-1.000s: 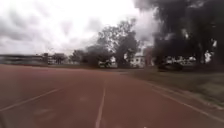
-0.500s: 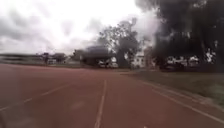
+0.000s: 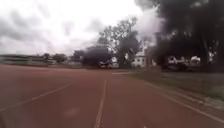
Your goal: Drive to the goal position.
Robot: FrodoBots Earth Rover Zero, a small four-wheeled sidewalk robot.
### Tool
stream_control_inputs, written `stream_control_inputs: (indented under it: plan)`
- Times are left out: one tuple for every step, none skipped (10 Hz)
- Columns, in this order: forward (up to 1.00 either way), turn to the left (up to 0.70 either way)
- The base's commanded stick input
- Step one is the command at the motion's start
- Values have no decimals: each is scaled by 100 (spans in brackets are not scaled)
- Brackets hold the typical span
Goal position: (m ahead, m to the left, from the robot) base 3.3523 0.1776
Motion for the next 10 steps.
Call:
stream_control_inputs:
  plan:
    - [70, 0]
    - [70, 0]
    - [70, 0]
    - [70, 0]
    - [70, 0]
    - [70, 0]
    - [70, 0]
    - [70, 0]
    - [70, 0]
    - [70, 0]
